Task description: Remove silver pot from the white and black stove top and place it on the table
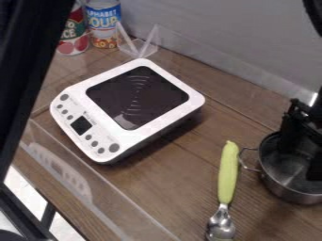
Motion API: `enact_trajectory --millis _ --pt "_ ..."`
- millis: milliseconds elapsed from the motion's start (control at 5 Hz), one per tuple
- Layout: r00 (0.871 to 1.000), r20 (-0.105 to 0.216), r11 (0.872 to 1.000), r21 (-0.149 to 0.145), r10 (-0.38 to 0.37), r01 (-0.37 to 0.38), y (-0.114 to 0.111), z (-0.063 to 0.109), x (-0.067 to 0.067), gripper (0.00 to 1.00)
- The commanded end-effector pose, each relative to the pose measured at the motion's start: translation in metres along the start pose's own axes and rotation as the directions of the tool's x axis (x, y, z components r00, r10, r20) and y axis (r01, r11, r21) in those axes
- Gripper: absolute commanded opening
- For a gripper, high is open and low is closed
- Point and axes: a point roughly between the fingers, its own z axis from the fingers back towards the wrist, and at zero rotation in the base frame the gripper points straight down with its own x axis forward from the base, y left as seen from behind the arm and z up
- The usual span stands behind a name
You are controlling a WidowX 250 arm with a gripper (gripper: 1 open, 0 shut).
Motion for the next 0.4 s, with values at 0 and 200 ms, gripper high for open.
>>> enact_trajectory --millis 0,200 --pt "0.998 0.057 1.000 0.001 0.020 -0.020 -0.0046 0.0174 0.0059 1.00" --pt "0.998 0.058 0.999 -0.009 0.041 -0.040 0.0049 0.0189 0.0007 1.00"
